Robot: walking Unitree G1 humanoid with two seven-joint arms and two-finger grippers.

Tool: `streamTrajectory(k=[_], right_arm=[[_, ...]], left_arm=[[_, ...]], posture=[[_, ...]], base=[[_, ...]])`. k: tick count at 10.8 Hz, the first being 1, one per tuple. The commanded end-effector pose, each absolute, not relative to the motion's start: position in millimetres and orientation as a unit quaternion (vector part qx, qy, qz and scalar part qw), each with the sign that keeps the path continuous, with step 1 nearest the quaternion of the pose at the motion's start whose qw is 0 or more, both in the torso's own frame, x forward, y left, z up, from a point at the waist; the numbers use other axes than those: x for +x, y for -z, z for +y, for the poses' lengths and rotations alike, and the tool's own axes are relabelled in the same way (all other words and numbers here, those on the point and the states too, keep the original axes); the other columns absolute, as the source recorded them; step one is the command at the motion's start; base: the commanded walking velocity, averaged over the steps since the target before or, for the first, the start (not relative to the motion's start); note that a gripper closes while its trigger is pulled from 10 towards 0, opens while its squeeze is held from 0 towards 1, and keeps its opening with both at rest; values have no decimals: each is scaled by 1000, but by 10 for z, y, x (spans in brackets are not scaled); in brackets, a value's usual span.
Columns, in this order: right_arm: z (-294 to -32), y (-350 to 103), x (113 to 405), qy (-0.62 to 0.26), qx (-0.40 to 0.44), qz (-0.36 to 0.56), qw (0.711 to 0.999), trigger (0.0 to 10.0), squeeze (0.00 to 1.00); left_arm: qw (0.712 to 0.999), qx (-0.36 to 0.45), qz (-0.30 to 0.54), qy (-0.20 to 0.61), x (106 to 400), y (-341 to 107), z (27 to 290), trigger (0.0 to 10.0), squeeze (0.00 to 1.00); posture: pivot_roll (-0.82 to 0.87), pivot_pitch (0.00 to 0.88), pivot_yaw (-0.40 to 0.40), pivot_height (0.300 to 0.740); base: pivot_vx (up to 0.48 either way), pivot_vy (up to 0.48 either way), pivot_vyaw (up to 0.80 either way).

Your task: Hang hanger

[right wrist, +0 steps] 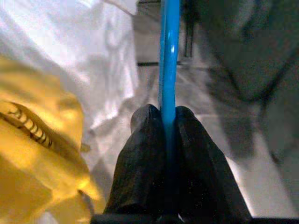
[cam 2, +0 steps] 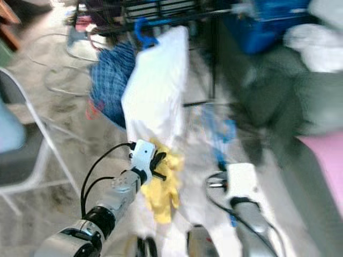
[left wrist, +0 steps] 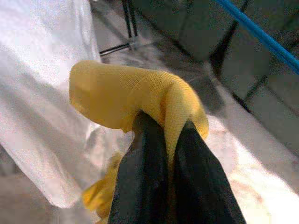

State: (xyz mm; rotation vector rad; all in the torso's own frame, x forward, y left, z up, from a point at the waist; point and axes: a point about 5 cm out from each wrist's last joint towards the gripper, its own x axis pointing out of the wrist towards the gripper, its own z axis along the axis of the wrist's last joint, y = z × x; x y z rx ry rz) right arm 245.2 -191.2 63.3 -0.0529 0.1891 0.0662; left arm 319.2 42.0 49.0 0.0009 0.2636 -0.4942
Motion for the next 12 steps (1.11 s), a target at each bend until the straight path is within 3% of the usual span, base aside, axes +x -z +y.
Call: streamTrajectory(k=[1,4,8,12], right_arm=[[-1810,-599,2436,-52,-19,100,993,10000,0],[-1767,-613,2502,-63,-15,99,993,10000,0],[-1652,-501,2525,-77,1,113,991,10000,0],[-1679,-437,2570,-76,4,122,990,10000,0]], left_arm=[[964,-2,130,233,3192,-479,452,10000,0],[966,-3,130,222,3194,-473,481,10000,0],[968,0,138,211,3187,-431,537,10000,0],[969,-29,145,197,3248,-484,498,10000,0]], posture=[[-331,169,104,740],[-323,159,93,740],[-298,78,80,740],[-307,22,33,740]], base=[[-322,0,0],[-324,0,0],[-318,0,0],[0,0,0]])
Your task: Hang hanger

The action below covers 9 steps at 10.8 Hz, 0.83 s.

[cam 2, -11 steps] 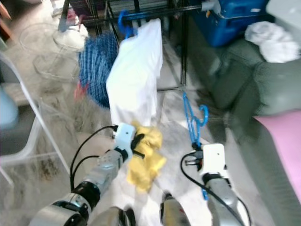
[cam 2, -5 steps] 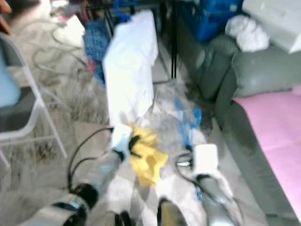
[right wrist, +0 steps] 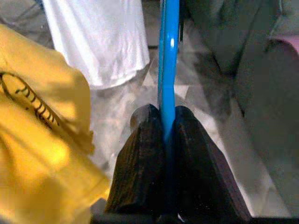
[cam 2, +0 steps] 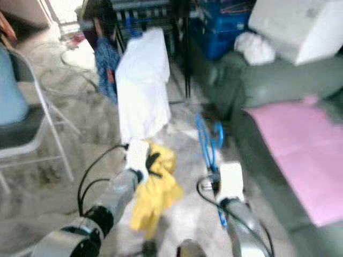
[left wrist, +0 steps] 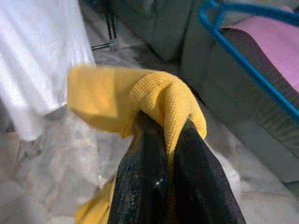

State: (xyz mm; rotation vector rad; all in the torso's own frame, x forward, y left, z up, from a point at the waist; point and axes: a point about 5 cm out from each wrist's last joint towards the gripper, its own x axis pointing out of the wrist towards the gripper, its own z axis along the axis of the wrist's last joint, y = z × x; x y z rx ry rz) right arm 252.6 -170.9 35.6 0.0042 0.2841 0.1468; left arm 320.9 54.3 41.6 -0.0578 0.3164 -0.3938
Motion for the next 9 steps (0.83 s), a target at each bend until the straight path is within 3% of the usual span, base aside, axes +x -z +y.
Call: streamTrajectory(k=[1,3,5,7,9], right_arm=[[-1610,-365,2579,-98,3,136,986,10000,0],[-1392,-277,2694,-153,-10,152,976,10000,0],[-1264,-273,2850,-175,1,162,971,10000,0],[-1199,-233,2937,-213,-25,181,960,10000,0],[-1151,-270,3035,-216,-24,183,959,10000,0]], left_arm=[[973,-36,144,178,3266,-484,561,10000,0],[979,-58,156,115,3299,-450,766,10000,0],[988,-15,122,93,3323,-489,957,10000,0],[991,-27,120,44,3268,-425,1119,10000,0],[992,-19,110,56,3224,-409,1164,10000,0]], posture=[[-265,2,8,740],[-185,0,-3,740],[-28,7,-95,740],[48,48,-172,740],[70,86,-152,740]], base=[[0,0,0],[0,0,0],[0,0,0],[0,0,0],[0,0,0]])
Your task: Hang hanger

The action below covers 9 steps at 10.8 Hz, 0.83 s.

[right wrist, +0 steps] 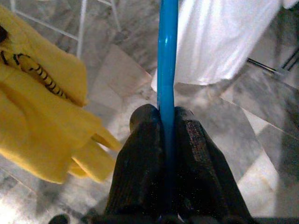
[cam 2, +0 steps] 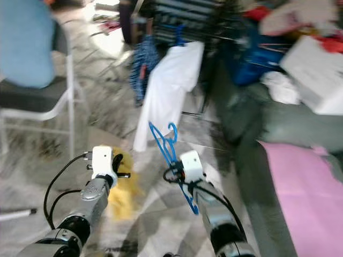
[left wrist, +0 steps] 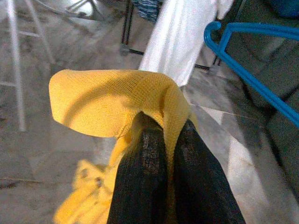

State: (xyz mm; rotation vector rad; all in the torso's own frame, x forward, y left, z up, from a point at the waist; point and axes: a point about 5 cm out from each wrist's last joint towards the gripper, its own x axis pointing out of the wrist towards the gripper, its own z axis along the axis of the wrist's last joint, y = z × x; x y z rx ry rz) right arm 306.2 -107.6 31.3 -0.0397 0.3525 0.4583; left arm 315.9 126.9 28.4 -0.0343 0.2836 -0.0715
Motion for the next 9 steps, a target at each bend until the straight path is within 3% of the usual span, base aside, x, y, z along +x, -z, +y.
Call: streamTrajectory(k=[1,2,4,6,8,9], right_arm=[[-1105,-248,3036,-213,-18,182,960,10000,0],[-1101,-250,3044,-200,-20,169,965,10000,0],[-1340,-281,3025,-139,-9,135,981,10000,0],[-1621,-241,2862,-90,-15,123,988,10000,0],[-1533,-200,2847,-104,-9,130,986,10000,0],[-1414,-227,2873,-133,-20,125,983,10000,0]], left_arm=[[992,-14,109,61,3229,-416,1180,10000,0],[992,-10,108,66,3237,-426,1178,10000,0],[991,4,94,93,3254,-467,1108,10000,0],[990,16,96,104,3254,-464,1112,10000,0],[989,32,100,101,3281,-470,1147,10000,0],[992,0,105,73,3317,-497,1182,10000,0]], posture=[[53,79,-104,740],[19,74,-53,740],[-89,68,27,740],[-205,78,35,740],[-169,60,24,740],[-178,75,50,740]], base=[[0,0,0],[0,0,0],[0,0,0],[0,0,0],[0,0,0],[0,0,0]])
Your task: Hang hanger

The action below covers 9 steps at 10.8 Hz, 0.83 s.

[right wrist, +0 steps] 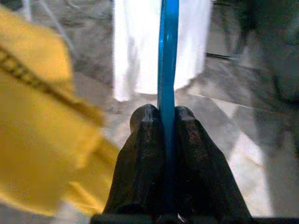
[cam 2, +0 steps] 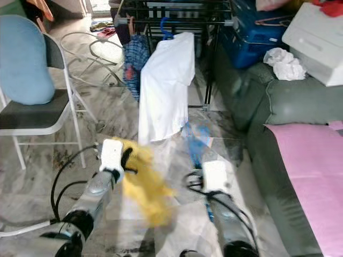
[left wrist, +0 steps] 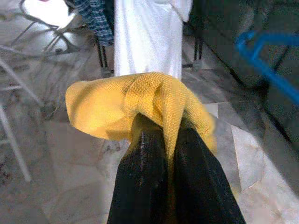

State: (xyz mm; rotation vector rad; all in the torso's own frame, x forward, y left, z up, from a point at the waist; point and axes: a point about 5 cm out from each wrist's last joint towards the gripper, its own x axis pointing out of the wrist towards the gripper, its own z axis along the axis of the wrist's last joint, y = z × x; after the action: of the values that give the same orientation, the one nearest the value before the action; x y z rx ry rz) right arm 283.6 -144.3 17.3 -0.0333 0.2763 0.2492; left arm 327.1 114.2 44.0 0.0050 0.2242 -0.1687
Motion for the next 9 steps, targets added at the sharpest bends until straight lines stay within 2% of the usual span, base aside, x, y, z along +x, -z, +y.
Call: streamTrajectory(k=[1,3,6,9], right_arm=[[-1371,-244,2867,-134,-22,120,983,10000,0],[-1482,-186,2802,-78,17,129,988,10000,0],[-1471,-110,2663,-104,4,146,984,10000,0],[-1474,-180,2773,-94,9,140,986,10000,0]], left_arm=[[991,-18,101,85,3304,-496,1148,10000,0],[986,4,113,120,3282,-464,1040,10000,0],[987,-25,123,99,3274,-442,1033,10000,0],[986,-22,121,109,3270,-448,1012,10000,0]], posture=[[-190,87,68,740],[-202,108,87,740],[-196,135,58,740],[-182,123,67,740]], base=[[0,0,0],[0,0,0],[-280,0,0],[-321,0,0]])
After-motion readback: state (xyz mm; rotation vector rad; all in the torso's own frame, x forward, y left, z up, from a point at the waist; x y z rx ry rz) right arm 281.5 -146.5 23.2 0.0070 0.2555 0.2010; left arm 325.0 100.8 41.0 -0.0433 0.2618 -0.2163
